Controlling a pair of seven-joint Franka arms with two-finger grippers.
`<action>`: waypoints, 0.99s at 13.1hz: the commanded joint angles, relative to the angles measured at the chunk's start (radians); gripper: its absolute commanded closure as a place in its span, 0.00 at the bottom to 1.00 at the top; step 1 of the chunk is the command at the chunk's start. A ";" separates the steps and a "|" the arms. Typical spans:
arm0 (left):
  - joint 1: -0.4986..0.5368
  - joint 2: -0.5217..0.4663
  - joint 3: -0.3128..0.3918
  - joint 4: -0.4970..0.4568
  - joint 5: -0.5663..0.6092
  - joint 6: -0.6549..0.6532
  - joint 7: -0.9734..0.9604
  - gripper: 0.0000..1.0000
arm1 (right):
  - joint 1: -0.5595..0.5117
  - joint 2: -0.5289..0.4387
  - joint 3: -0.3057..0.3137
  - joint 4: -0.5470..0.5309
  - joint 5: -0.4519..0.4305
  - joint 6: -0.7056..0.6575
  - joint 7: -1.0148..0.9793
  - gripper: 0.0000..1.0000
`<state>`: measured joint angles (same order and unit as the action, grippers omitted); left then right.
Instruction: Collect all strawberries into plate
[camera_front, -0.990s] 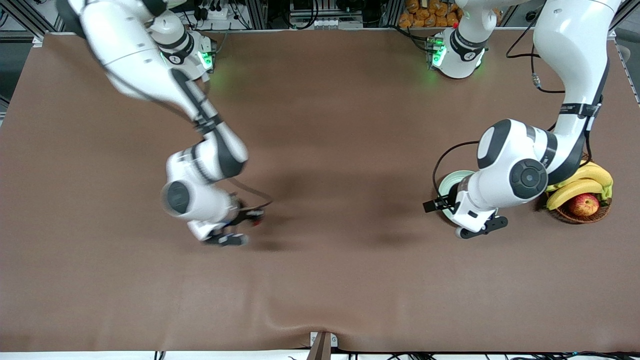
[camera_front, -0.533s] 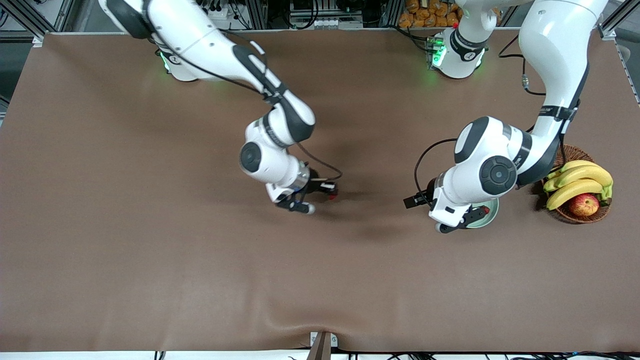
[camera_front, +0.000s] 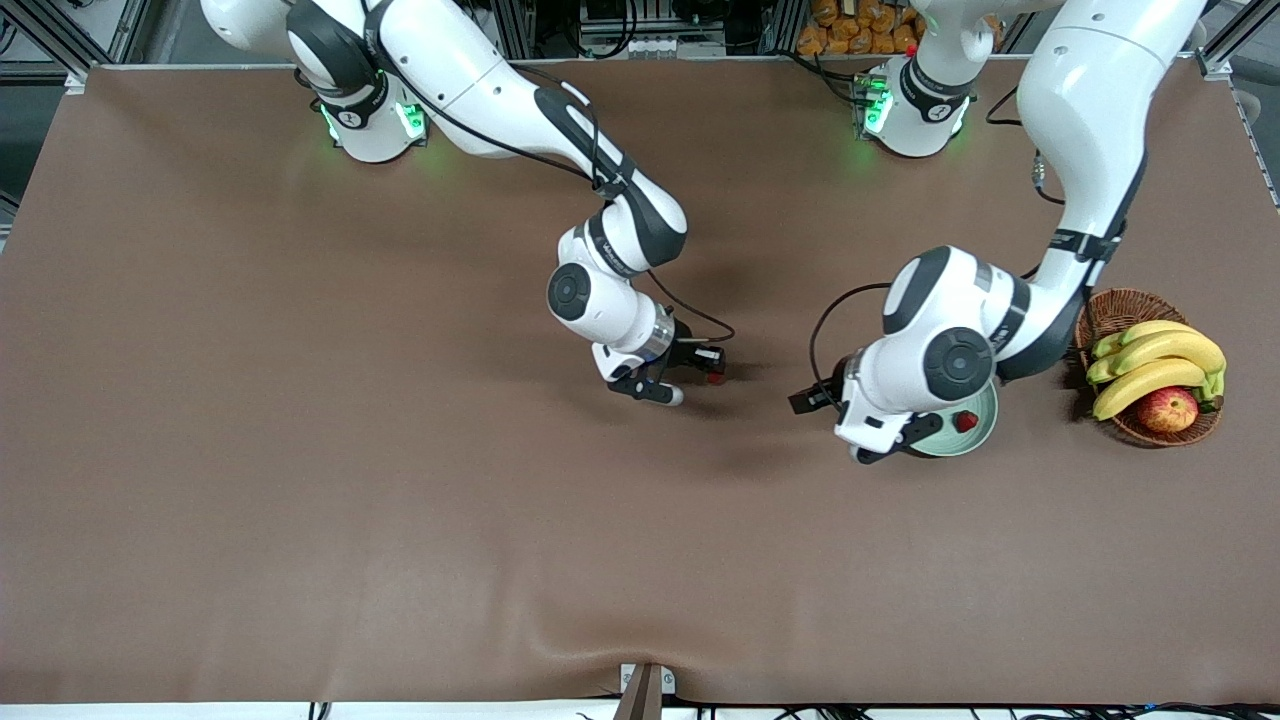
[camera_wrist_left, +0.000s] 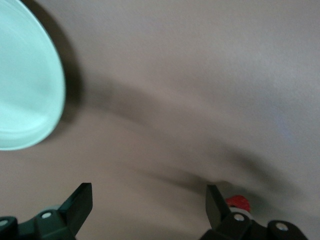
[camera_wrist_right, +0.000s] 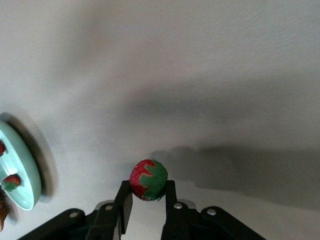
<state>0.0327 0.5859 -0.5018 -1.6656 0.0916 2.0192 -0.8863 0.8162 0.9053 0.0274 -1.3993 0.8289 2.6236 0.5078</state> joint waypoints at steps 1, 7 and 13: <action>-0.033 0.014 0.000 0.004 0.004 0.029 -0.065 0.00 | 0.018 0.035 -0.017 0.066 0.026 -0.008 0.014 0.73; -0.056 0.034 0.000 0.004 0.004 0.055 -0.080 0.00 | -0.104 -0.084 -0.017 -0.043 0.018 -0.115 0.004 0.27; -0.147 0.107 0.005 0.021 -0.003 0.234 -0.216 0.00 | -0.406 -0.244 -0.020 -0.096 -0.127 -0.489 -0.002 0.00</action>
<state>-0.0764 0.6566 -0.5013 -1.6650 0.0916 2.1861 -1.0516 0.5333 0.7634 -0.0143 -1.4136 0.7862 2.2546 0.5149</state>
